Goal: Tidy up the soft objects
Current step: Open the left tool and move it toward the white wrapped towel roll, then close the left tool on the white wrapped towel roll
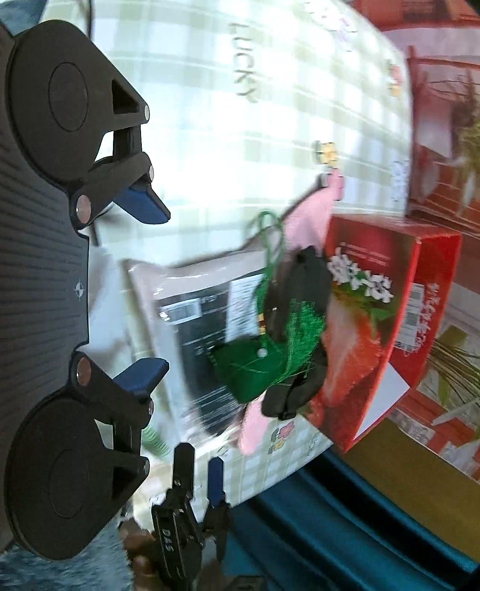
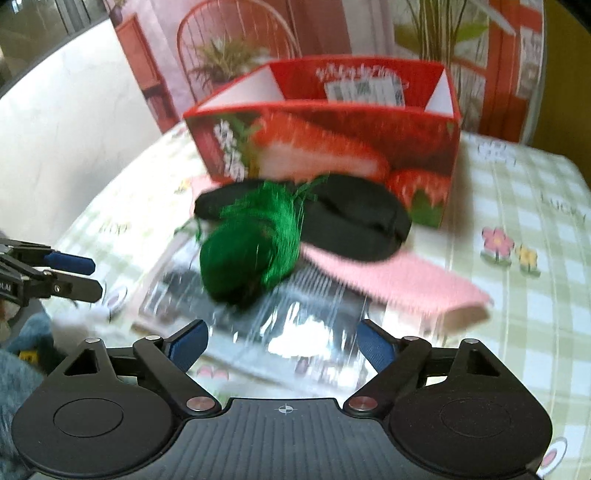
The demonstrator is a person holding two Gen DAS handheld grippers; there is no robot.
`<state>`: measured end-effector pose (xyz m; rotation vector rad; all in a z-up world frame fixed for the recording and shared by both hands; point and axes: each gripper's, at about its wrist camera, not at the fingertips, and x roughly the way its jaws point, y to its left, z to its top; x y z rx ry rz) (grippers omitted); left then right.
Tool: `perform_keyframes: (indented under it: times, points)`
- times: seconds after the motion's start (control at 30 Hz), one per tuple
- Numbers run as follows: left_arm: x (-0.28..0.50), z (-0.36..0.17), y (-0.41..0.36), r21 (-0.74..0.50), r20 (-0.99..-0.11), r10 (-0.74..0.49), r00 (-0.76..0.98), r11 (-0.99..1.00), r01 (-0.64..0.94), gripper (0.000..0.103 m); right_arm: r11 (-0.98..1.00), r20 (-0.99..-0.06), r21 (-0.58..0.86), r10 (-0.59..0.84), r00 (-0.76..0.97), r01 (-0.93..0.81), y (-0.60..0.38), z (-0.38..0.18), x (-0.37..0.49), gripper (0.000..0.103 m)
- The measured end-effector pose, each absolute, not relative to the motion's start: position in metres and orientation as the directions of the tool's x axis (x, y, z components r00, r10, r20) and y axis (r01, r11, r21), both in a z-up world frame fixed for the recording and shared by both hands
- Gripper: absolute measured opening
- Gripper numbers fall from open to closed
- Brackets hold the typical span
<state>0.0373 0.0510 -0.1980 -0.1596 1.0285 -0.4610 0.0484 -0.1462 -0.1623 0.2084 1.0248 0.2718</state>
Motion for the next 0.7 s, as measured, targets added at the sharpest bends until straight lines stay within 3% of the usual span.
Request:
perform_keyframes:
  times: [0.27,0.43,0.6,0.7]
  points:
    - [0.030,-0.199,0.046,-0.374,-0.798,-0.483,0.359,0.865,0.334,0.077,0.933,-0.840,0.350,0.352,0.413,-0.083,-0.151,-0.173,0.035,0.072]
    - [0.037,-0.202,0.048,-0.385,-0.816,-0.496,0.298,0.850,0.360,0.067,0.923,-0.845,0.375,0.376,0.379,-0.081,-0.150,-0.178,0.033,0.068]
    - [0.036,-0.204,0.051,-0.424,-0.813,-0.525,0.252,0.830,0.363,0.060,0.912,-0.840,0.404,0.402,0.365,-0.073,-0.150,-0.179,0.033,0.056]
    - [0.034,-0.208,0.050,-0.445,-0.810,-0.538,0.233,0.823,0.353,0.060,0.908,-0.838,0.412,0.410,0.360,-0.073,-0.149,-0.180,0.034,0.053]
